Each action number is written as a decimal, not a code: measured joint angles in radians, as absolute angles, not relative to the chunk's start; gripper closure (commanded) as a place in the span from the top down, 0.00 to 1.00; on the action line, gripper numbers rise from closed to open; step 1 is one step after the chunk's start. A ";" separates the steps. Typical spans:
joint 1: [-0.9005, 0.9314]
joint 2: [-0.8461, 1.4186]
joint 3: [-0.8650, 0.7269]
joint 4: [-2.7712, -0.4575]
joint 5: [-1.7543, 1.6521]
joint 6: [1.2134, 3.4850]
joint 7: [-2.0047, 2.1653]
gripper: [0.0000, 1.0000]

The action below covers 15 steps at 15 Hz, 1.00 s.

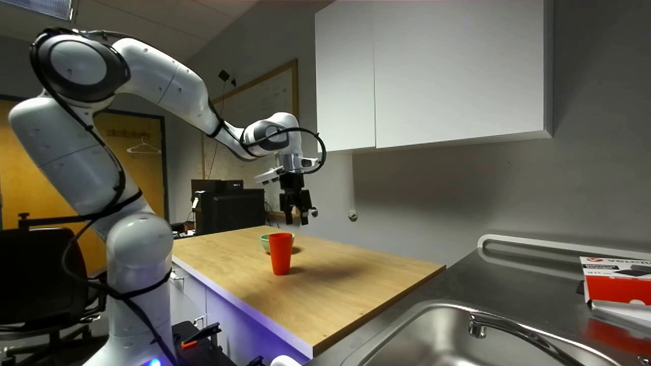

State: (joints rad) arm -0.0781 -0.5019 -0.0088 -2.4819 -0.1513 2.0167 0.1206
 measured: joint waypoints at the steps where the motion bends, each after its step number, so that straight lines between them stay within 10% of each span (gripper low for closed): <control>1: -0.071 -0.496 0.000 -2.482 -0.150 2.017 0.125 1.00; 11: -0.025 -0.356 0.032 -2.478 -0.140 2.035 0.134 1.00; 12: -0.022 -0.341 0.033 -2.475 -0.139 2.037 0.135 0.75; 15: -0.014 -0.298 0.034 -2.462 -0.138 2.043 0.134 0.59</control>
State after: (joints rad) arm -0.0142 -0.2984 0.0344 -2.4616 -0.1375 2.0426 0.1345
